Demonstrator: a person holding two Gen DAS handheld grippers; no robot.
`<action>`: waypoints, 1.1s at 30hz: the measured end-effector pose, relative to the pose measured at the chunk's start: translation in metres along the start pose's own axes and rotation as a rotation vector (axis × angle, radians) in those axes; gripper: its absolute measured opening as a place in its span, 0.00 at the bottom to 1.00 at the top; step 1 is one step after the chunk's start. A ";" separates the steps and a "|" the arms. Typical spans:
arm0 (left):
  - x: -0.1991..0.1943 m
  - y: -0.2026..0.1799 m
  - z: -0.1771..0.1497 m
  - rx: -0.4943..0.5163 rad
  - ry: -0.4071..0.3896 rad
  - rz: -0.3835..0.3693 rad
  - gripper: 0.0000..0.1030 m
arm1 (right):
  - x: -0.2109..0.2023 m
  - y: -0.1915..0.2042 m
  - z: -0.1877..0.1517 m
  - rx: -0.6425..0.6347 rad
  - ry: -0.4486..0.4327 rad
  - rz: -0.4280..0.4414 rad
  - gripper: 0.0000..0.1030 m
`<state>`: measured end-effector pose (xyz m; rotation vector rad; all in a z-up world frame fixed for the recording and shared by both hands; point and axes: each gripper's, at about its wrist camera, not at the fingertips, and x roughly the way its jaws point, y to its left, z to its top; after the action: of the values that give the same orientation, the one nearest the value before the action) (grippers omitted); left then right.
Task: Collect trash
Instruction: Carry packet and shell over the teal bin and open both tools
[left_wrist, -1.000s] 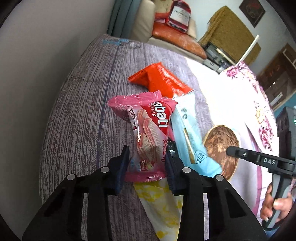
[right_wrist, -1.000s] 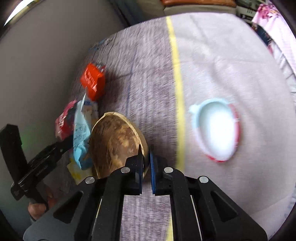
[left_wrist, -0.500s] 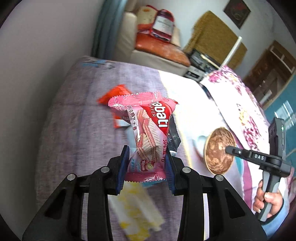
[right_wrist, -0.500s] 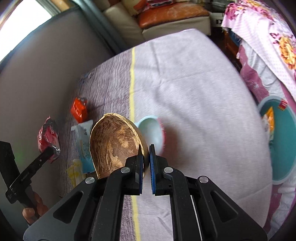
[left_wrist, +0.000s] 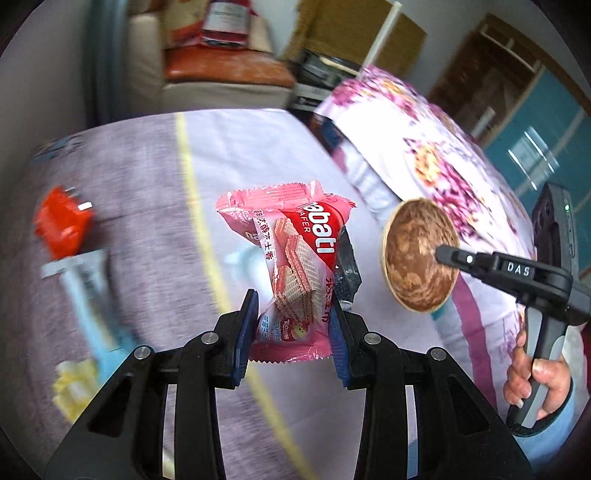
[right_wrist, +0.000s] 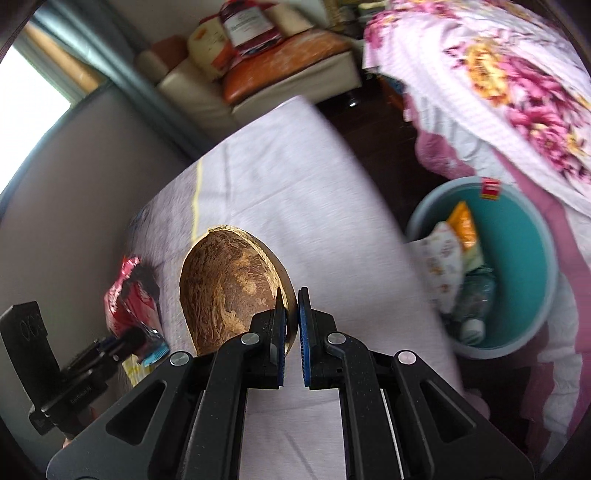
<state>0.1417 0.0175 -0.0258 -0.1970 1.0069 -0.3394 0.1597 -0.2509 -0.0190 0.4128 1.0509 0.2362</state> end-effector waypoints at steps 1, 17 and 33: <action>0.007 -0.010 0.004 0.020 0.008 -0.008 0.36 | -0.005 -0.008 0.002 0.011 -0.013 -0.009 0.06; 0.089 -0.146 0.015 0.208 0.130 -0.108 0.36 | -0.061 -0.165 0.019 0.210 -0.124 -0.195 0.08; 0.136 -0.179 0.021 0.241 0.217 -0.094 0.36 | -0.023 -0.198 0.031 0.215 -0.055 -0.200 0.11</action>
<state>0.1922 -0.1985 -0.0660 0.0111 1.1620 -0.5733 0.1748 -0.4445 -0.0745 0.5011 1.0589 -0.0678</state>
